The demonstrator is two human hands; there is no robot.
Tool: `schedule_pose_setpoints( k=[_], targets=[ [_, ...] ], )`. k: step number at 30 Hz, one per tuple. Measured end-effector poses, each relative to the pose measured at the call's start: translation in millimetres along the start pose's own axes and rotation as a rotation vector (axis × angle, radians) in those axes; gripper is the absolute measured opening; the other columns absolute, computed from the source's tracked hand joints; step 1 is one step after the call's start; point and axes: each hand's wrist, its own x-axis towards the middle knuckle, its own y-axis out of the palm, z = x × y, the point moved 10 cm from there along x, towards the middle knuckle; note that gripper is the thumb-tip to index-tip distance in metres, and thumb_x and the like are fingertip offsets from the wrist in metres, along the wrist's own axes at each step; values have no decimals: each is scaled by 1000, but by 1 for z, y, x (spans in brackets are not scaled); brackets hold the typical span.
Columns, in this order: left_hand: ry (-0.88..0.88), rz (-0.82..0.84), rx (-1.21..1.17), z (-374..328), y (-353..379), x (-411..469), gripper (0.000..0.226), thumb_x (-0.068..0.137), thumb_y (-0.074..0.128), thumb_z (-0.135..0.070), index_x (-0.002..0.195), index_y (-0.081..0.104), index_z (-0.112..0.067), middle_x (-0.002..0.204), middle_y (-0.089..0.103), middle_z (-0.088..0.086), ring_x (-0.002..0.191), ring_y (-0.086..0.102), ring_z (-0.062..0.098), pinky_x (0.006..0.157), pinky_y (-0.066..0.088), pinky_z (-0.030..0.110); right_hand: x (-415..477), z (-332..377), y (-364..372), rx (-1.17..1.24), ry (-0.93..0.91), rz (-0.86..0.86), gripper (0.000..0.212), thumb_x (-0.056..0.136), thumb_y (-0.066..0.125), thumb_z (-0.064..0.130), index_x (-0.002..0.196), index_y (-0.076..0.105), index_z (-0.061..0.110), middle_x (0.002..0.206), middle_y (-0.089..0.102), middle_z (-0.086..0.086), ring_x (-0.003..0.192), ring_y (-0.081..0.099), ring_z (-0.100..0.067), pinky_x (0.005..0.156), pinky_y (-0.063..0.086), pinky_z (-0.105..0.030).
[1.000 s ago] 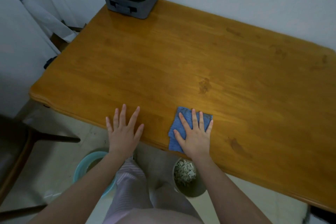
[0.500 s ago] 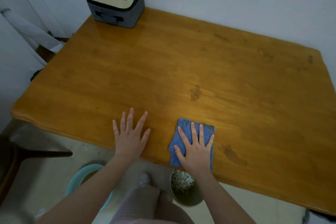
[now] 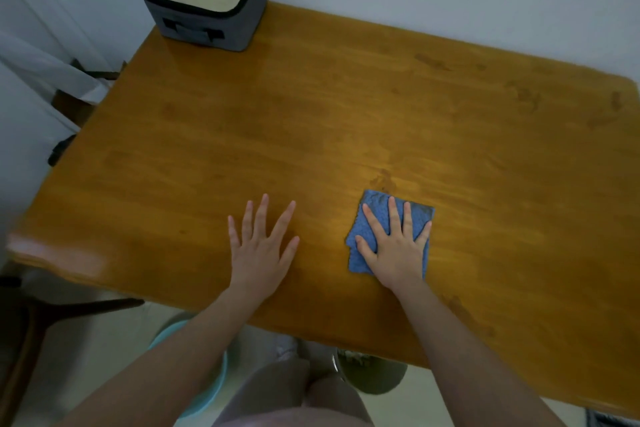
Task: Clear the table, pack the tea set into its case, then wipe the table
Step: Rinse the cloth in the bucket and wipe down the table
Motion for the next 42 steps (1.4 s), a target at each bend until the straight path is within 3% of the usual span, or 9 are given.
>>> schedule_pose_setpoints(
  k=[5, 9, 12, 17, 25, 30, 42],
  targets=[
    [6, 35, -3, -3, 1, 21, 63, 90, 8, -64, 149, -7, -49, 162, -2, 5, 148, -8, 28, 115, -7, 55, 32, -3, -2, -17, 3, 95, 70, 80, -3, 76, 147, -7, 55, 163, -11, 2, 148, -17, -28, 113, -10, -65],
    [-24, 38, 15, -6, 4, 35, 63, 89, 7, -64, 149, -7, -49, 162, -1, 5, 148, -6, 29, 116, -5, 56, 65, -5, -7, -24, -13, 122, 72, 76, -8, 77, 145, -12, 56, 162, -16, 4, 148, -21, -26, 113, -10, -65],
    [-59, 21, 11, -10, 8, 42, 63, 90, 8, -64, 150, -3, -48, 162, 1, 6, 148, -4, 30, 116, -3, 56, 91, -5, -10, -38, -46, 127, 68, 79, -4, 78, 143, -15, 57, 162, -17, 4, 147, -21, -26, 113, -11, -65],
    [-123, -20, 3, -17, 9, 47, 63, 91, 11, -63, 150, -2, -47, 162, 1, 7, 148, -4, 30, 115, -4, 55, 132, -3, -17, -16, -101, 149, 64, 90, 20, 74, 146, -7, 57, 162, -19, 5, 147, -23, -26, 112, -15, -65],
    [-189, -92, -11, -22, 4, 59, 63, 91, 19, -61, 150, 3, -47, 162, 1, 6, 148, -4, 29, 116, -1, 56, 179, 17, -27, 9, -153, 115, 60, 97, 23, 65, 151, 1, 51, 163, -13, 9, 149, -17, -21, 114, -13, -62],
    [-246, -110, -55, -20, -3, 49, 63, 94, 28, -57, 150, 2, -47, 162, -3, 6, 148, -7, 29, 116, -4, 55, 170, 23, -26, 44, -155, 99, 56, 101, 22, 56, 153, 4, 45, 163, -10, 7, 149, -15, -20, 117, -12, -54],
    [-247, -76, 18, -30, -6, -4, 61, 93, 14, -62, 150, -1, -47, 163, -1, -2, 149, -3, 26, 117, -3, 57, 66, 30, -6, -36, -286, 132, 55, 100, 12, 57, 152, -4, 45, 162, -16, 6, 147, -22, -21, 115, -17, -54]
  ],
)
